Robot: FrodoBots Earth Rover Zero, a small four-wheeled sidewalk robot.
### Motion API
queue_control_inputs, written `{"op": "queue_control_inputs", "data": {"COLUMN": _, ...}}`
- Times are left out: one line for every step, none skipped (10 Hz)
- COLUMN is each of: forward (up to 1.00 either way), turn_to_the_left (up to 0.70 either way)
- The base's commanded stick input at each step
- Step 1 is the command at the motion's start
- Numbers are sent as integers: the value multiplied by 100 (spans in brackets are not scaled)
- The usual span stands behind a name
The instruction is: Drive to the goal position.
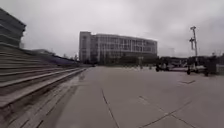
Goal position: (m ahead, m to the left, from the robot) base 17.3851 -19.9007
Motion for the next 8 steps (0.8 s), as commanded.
{"op": "queue_control_inputs", "data": {"forward": 70, "turn_to_the_left": 0}}
{"op": "queue_control_inputs", "data": {"forward": 70, "turn_to_the_left": 0}}
{"op": "queue_control_inputs", "data": {"forward": 70, "turn_to_the_left": 0}}
{"op": "queue_control_inputs", "data": {"forward": 70, "turn_to_the_left": 0}}
{"op": "queue_control_inputs", "data": {"forward": 70, "turn_to_the_left": 0}}
{"op": "queue_control_inputs", "data": {"forward": 70, "turn_to_the_left": 0}}
{"op": "queue_control_inputs", "data": {"forward": 70, "turn_to_the_left": 0}}
{"op": "queue_control_inputs", "data": {"forward": 70, "turn_to_the_left": 0}}
